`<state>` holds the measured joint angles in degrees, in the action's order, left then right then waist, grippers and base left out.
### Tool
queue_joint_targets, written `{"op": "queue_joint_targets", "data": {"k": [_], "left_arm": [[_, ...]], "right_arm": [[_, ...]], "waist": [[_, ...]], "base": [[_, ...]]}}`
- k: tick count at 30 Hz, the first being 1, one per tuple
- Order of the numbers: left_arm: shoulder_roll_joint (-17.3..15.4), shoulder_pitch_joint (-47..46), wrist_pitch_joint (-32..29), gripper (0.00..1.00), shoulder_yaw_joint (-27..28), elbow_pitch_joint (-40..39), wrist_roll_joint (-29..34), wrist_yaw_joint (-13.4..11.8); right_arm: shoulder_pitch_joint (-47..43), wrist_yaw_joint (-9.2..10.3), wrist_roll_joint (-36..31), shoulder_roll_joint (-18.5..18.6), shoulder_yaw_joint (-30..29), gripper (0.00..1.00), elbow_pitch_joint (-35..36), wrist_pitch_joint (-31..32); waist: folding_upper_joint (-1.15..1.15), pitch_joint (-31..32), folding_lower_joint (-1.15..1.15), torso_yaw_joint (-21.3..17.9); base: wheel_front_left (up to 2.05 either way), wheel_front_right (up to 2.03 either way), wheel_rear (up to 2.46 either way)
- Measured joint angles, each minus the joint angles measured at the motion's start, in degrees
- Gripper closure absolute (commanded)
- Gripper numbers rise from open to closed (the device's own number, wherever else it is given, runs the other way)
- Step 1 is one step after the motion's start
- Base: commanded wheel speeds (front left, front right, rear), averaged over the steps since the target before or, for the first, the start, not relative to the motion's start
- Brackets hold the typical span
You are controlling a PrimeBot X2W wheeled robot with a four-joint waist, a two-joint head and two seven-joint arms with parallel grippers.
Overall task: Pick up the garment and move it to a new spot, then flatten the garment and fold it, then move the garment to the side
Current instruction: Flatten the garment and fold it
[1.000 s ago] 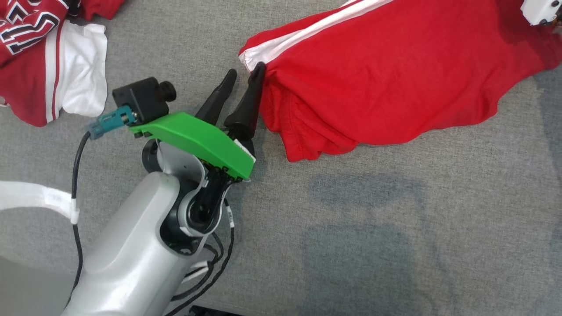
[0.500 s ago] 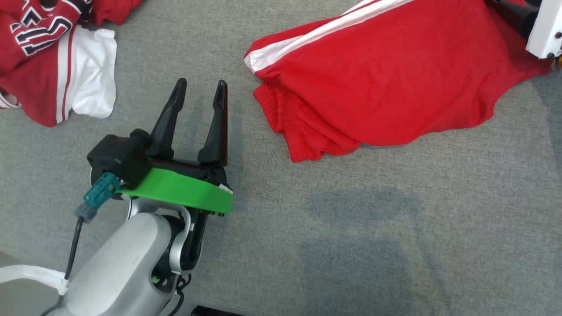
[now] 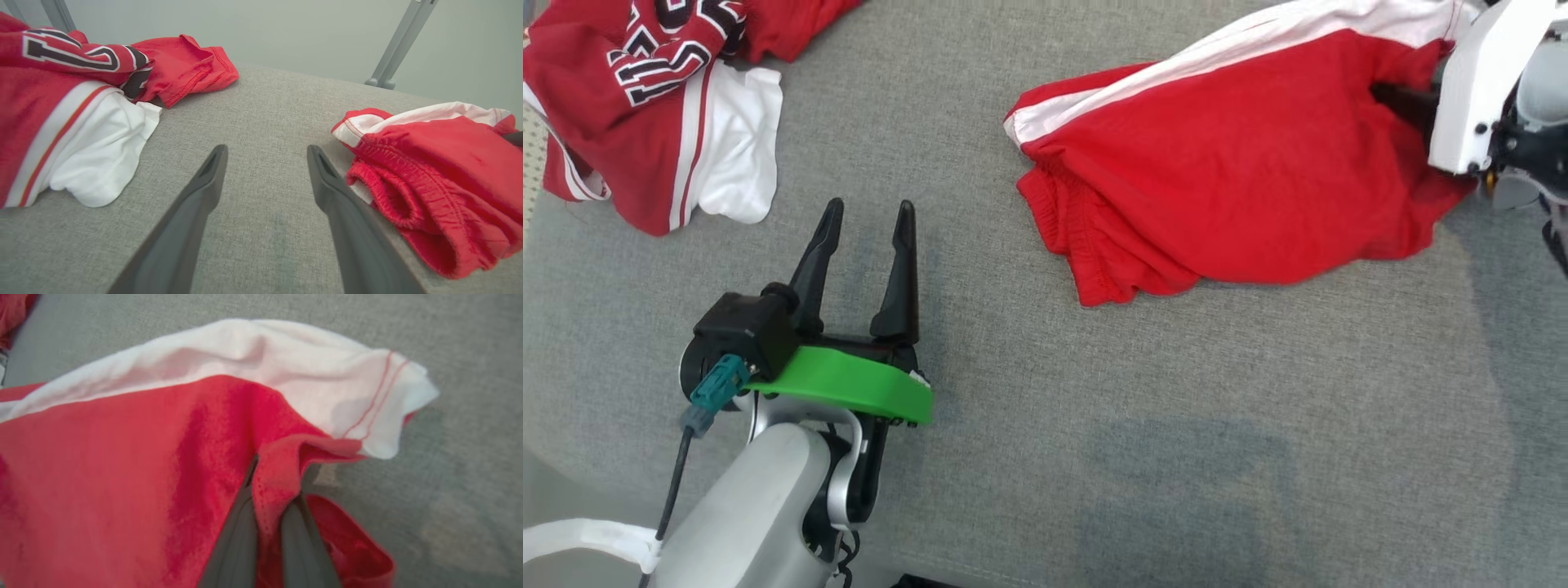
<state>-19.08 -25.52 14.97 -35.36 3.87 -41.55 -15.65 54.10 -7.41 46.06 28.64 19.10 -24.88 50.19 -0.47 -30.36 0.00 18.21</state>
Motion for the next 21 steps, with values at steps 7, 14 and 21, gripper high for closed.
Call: {"op": "queue_joint_targets", "data": {"k": [7, 14, 21], "left_arm": [[-0.4, 7.4, 0.1, 0.0, 4.1, 1.4, 1.6, 3.3], [-1.8, 14.4, 0.1, 0.0, 8.3, 1.7, 2.6, 6.6], [-2.0, 17.3, 0.1, 0.0, 11.5, 2.3, 3.8, 9.0]], "right_arm": [[-11.3, -0.13, 1.8, -1.3, -7.2, 1.0, 1.1, -3.4], [-24.4, -0.12, 4.0, -2.1, -13.7, 1.0, 5.0, -6.8], [-34.1, -0.12, 5.3, -4.5, -19.2, 1.0, 5.6, -10.7]], "waist": [[0.0, 5.5, 0.0, -3.0], [0.0, 10.5, 0.0, -8.2], [0.0, 13.8, 0.0, -12.7]], "base": [[0.0, 0.0, 0.0], [0.0, 0.0, 0.0], [0.0, 0.0, 0.0]]}}
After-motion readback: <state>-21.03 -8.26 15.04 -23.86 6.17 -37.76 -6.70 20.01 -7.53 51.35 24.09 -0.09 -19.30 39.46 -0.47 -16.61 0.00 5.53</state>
